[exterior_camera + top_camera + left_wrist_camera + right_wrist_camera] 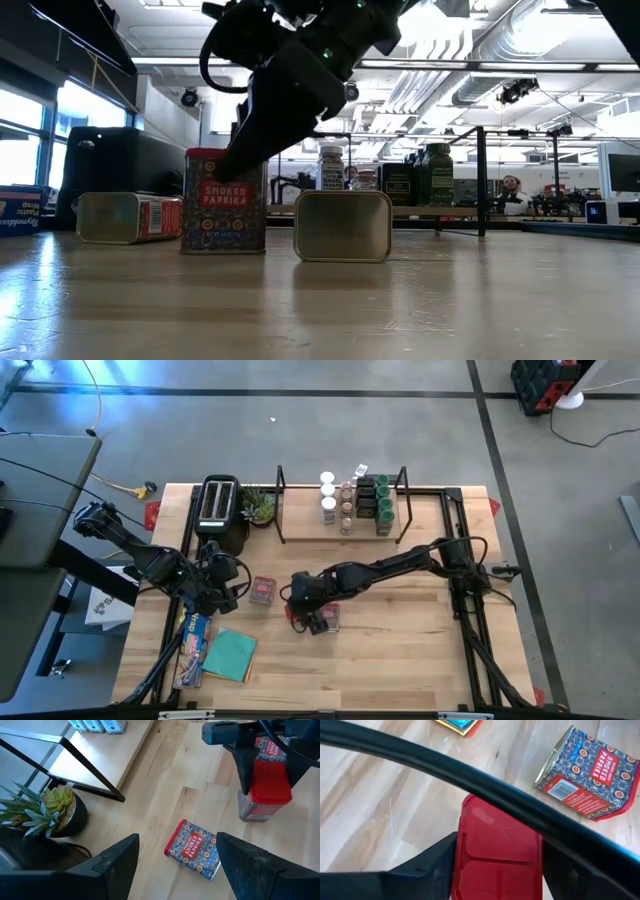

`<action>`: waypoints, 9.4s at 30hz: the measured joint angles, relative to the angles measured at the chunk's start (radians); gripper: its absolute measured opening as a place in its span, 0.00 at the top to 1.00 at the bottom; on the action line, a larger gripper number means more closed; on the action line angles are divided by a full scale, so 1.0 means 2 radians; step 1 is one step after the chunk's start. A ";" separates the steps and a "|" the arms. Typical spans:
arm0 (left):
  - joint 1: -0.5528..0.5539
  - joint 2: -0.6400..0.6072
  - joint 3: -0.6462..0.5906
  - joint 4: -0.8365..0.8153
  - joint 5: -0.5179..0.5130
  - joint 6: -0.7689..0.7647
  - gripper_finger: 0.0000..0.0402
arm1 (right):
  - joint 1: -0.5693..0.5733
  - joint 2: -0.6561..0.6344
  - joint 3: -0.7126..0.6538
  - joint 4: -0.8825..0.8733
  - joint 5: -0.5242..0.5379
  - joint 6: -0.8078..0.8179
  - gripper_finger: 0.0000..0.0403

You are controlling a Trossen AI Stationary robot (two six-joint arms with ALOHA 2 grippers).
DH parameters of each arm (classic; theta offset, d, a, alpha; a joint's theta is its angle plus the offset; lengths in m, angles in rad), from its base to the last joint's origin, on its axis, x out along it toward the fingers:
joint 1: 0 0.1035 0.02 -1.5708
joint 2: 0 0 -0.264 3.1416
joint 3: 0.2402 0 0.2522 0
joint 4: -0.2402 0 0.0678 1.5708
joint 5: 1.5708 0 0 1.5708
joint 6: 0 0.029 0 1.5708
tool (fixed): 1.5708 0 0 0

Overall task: Shelf spices
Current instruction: Put the center red seasoning can on the shelf, then put the left red seasoning can on the shelf aligned with the other red seasoning can

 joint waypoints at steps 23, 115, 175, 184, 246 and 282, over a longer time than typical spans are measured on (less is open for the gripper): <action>0.002 0.000 0.000 0.002 -0.020 0.005 0.36 | -0.210 -0.105 0.108 -0.091 0.036 -0.083 0.50; 0.201 0.084 -0.232 0.320 0.125 -0.108 0.62 | 0.168 -0.060 0.072 -0.441 0.425 0.295 0.39; -0.054 0.214 -0.117 0.433 0.136 -0.278 0.86 | 0.025 0.030 -0.038 0.098 -0.038 0.214 0.39; -0.068 0.247 -0.114 0.427 0.113 -0.310 0.86 | 0.025 0.030 -0.038 0.100 -0.039 0.214 0.39; -0.134 0.258 -0.159 0.402 0.051 -0.469 0.86 | 0.059 -0.021 -0.003 0.083 0.068 0.122 0.39; -0.152 0.249 -0.158 0.408 -0.032 -0.443 0.86 | 0.010 0.033 -0.003 0.151 0.036 0.093 0.46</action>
